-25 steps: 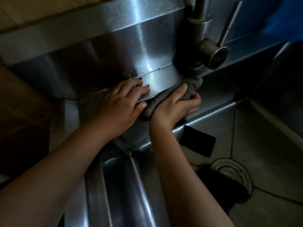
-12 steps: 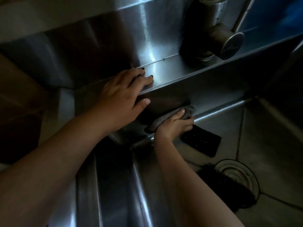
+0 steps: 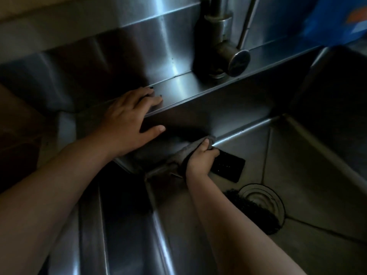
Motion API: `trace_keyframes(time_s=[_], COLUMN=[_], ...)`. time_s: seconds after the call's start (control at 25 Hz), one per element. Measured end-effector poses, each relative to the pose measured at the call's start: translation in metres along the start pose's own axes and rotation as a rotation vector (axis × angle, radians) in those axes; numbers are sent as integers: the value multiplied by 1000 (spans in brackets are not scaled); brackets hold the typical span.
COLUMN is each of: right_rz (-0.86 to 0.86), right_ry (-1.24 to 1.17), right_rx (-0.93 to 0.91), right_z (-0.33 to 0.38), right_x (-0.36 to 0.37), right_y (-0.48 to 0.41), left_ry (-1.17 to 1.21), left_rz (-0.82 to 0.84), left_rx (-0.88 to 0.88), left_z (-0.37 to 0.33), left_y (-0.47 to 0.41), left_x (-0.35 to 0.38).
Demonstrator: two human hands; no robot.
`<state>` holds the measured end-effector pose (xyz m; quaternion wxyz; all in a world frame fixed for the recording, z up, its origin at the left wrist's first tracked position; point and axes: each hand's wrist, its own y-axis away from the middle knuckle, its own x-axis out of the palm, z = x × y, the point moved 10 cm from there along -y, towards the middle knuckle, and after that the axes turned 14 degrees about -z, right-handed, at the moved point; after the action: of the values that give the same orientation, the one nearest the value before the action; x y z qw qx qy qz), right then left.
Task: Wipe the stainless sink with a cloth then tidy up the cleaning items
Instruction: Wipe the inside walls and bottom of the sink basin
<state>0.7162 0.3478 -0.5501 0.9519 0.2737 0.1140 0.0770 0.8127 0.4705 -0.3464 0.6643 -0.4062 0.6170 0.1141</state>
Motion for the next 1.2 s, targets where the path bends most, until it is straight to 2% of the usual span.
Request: trace_keyframes(time_s=[0.28,0.48,0.68,0.88,1.04,1.2], right_rz=[59,137,213,296,261,210], right_ry=[-106,-120,-159,-183,-210,-298], right_rx=[10,-35,-54,-35,-31,-41], right_z=[47,74,92,92,86,94], right_x=[-53,-77,-74,-66,-55,-37], right_y=[-1,-7,-28,-45,-45,-36], left_ry=[85,138,139,79,30,53], left_rz=[-53,-81,-72,-52,-24,-68], left_rx=[-91,25,25,-18,23,69], left_z=[-26,-84,-110,-102,-96,-97], left_y=[-9,-20,-44,-46,-55,-62], left_x=[-9,-15,6,20,28,29])
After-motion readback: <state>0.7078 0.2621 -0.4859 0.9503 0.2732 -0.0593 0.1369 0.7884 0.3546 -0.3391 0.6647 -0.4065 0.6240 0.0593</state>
